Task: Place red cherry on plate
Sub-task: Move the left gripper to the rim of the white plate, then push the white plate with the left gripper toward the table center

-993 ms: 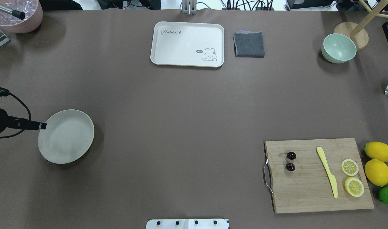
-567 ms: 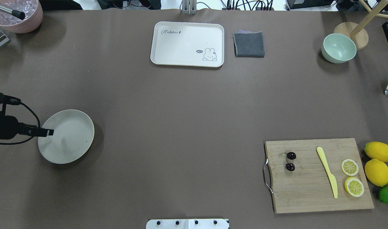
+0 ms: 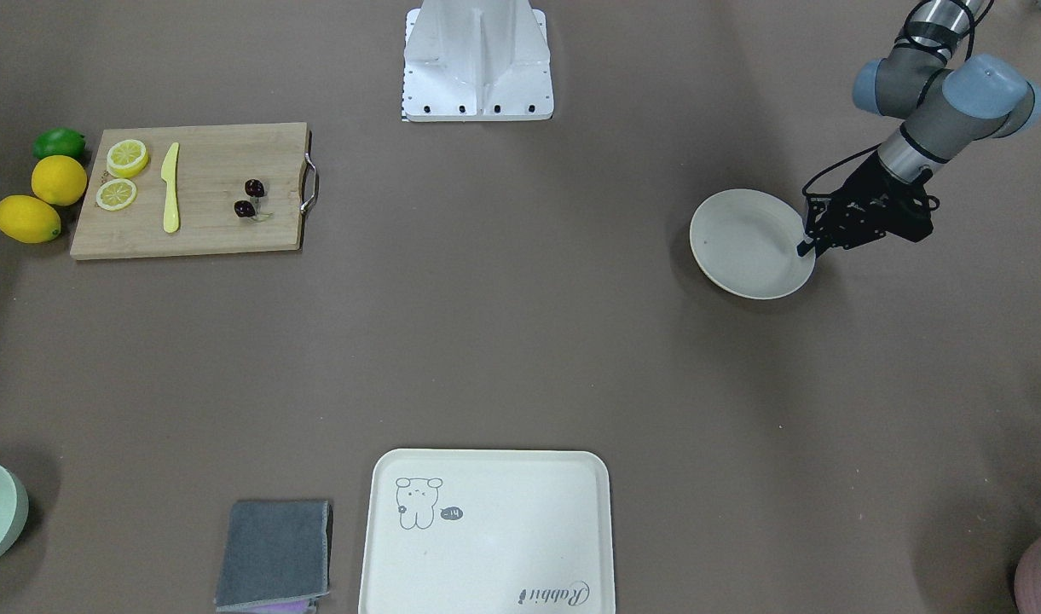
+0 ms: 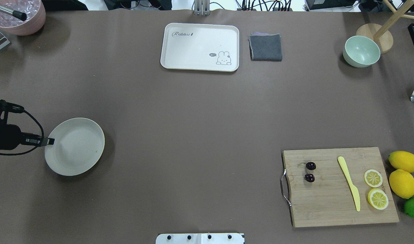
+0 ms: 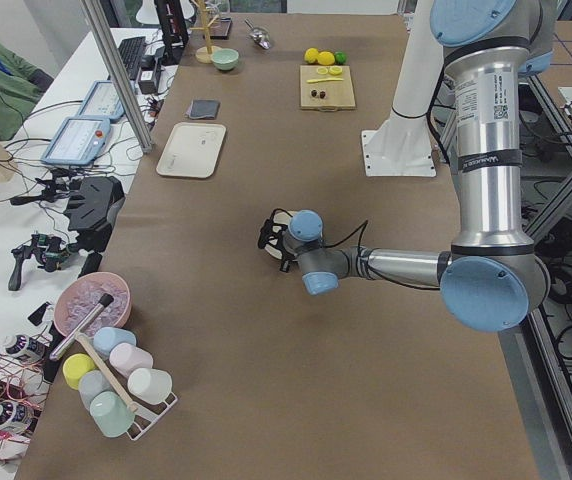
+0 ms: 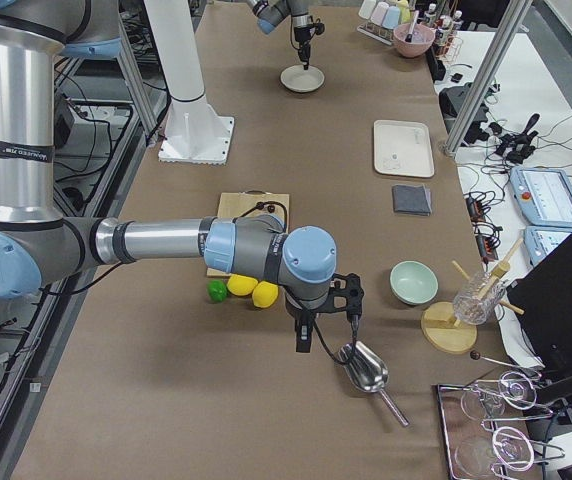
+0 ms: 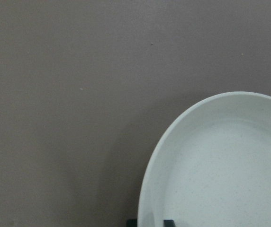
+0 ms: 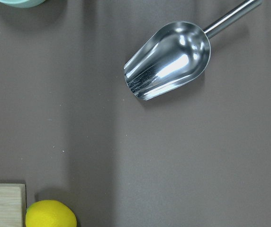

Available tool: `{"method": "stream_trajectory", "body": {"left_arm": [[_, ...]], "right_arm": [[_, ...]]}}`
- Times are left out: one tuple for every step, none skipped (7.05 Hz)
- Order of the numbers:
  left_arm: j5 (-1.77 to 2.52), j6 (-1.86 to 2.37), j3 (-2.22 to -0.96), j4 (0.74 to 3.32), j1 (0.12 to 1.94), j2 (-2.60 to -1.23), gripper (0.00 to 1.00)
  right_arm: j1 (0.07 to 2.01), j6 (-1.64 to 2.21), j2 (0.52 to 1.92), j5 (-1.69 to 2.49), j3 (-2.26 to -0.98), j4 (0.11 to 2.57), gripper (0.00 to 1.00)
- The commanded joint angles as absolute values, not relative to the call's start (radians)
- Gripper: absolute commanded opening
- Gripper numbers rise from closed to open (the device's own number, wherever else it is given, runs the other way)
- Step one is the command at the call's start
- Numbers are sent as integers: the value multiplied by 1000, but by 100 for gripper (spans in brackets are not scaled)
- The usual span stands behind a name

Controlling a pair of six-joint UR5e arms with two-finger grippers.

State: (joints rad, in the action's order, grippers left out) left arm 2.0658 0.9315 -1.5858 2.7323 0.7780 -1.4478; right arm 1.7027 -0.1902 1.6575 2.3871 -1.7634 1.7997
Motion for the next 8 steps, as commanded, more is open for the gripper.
{"method": "stream_trajectory", "body": {"left_arm": [[2100,934,-1589,2732,788,-1443,0],[2176,934,-1609,2721,836,-1454,0],[2289,936,-1621,2683,930,-1486,0],[2345,946,-1653,2580,996,-1559,0],[2338,997,-1670,2481,996,-1638,0],[2260,1090,-1674,2403,971,-1746,0],[2209,1176,-1675,2308,898,-1864,0],[2112,1233,-1683,2202,817,-1961,0]], "right_arm": [[1703,-190,1661,2388,-1763,1799,100],[1703,-190,1661,2388,-1764,1799,100],[1703,-190,1661,2388,-1769,1801,100],[1703,-190,1663,2390,-1776,1801,100],[1703,-192,1664,2393,-1787,1801,100],[1703,-192,1669,2393,-1799,1801,100],[1703,-192,1670,2393,-1813,1801,100],[1703,-190,1671,2391,-1825,1801,100]]}}
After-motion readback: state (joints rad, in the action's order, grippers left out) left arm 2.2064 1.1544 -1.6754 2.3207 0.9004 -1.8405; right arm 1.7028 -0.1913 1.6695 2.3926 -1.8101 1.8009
